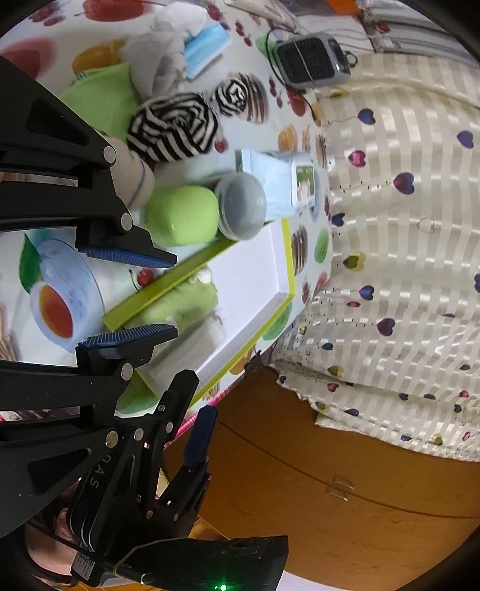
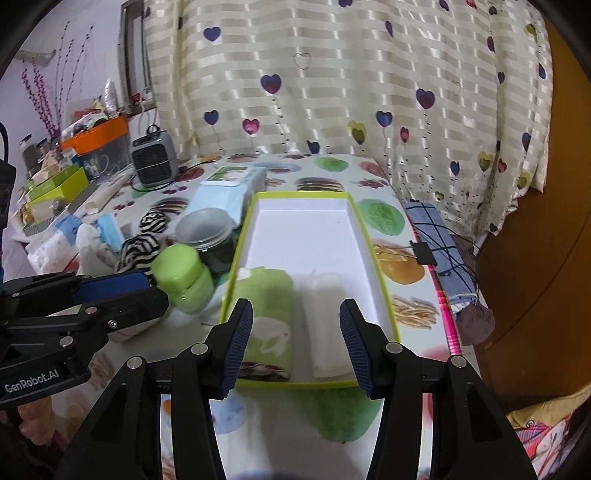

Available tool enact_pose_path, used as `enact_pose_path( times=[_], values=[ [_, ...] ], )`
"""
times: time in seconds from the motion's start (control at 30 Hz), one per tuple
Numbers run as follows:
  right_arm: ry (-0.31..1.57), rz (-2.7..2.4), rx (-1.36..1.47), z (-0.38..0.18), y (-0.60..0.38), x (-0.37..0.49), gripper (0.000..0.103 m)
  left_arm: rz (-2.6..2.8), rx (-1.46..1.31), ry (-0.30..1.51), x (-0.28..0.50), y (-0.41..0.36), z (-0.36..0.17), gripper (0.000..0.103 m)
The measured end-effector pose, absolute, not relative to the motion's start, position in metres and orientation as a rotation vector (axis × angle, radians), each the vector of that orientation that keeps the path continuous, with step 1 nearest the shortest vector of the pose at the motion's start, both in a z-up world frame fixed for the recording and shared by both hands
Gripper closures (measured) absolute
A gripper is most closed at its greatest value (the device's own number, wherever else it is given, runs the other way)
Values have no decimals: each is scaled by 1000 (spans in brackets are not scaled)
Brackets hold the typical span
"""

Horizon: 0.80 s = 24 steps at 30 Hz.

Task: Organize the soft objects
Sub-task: 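Move both tools back over the remaining pile of soft items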

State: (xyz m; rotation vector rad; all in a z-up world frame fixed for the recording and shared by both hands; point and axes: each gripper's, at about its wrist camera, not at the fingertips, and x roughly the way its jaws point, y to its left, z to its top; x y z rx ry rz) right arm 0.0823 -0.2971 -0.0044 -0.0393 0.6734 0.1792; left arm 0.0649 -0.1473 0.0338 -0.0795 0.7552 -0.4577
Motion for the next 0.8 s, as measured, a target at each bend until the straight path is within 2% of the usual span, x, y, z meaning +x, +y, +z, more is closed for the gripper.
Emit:
enact_pose_path(
  times=[0.5, 0.8],
  values=[
    [673, 313, -85, -7, -250, 65, 53, -344, -145, 765, 45, -90, 21, 73],
    [687, 395, -111, -15, -217, 64, 53, -230, -197, 778, 41, -38, 9, 69]
  ],
)
